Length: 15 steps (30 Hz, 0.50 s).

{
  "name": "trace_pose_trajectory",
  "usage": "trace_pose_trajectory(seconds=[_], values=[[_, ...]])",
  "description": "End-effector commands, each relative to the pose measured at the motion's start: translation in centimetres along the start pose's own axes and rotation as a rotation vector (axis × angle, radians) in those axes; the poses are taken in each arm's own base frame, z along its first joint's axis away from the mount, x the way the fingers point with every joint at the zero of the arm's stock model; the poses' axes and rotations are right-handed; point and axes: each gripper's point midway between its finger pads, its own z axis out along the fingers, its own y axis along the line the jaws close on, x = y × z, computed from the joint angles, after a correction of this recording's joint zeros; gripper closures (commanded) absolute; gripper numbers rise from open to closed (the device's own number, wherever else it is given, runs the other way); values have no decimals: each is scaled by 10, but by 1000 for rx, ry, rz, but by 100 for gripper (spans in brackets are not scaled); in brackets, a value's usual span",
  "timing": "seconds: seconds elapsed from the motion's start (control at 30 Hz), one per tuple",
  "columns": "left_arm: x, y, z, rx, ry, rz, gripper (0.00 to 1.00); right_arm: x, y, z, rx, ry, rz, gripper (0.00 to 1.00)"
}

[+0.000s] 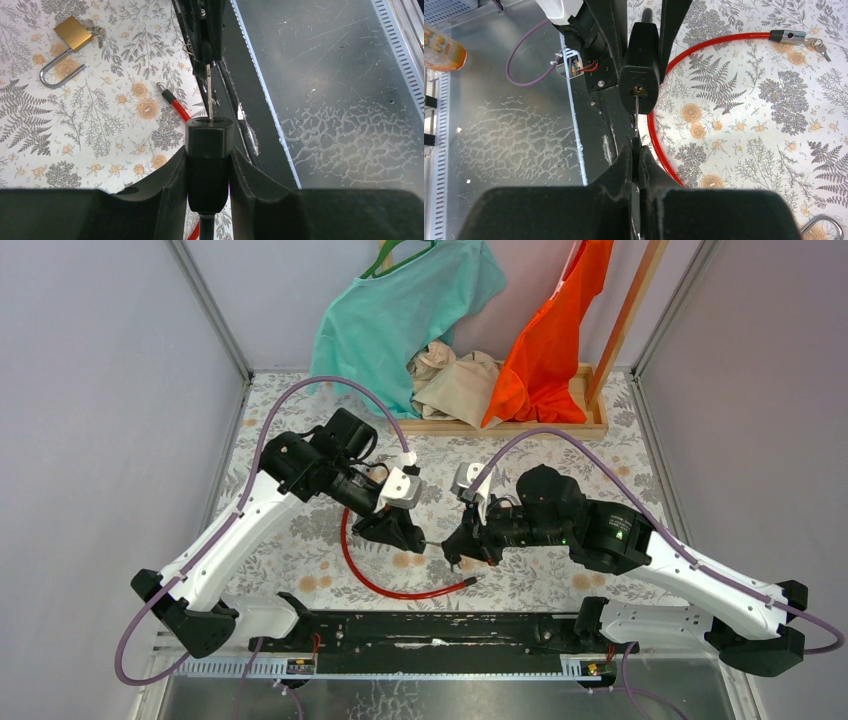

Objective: Unlock with the key

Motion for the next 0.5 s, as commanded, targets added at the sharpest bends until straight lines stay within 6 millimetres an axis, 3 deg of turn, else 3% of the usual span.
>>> trace_pose_trajectory(seconds=[0.0, 0.47], values=[[-22, -12, -3, 36, -68, 64, 100, -26, 1, -8, 13, -72, -44, 100], [-23, -13, 0, 48, -59, 63, 100, -28, 5, -5, -10, -60, -48, 100]])
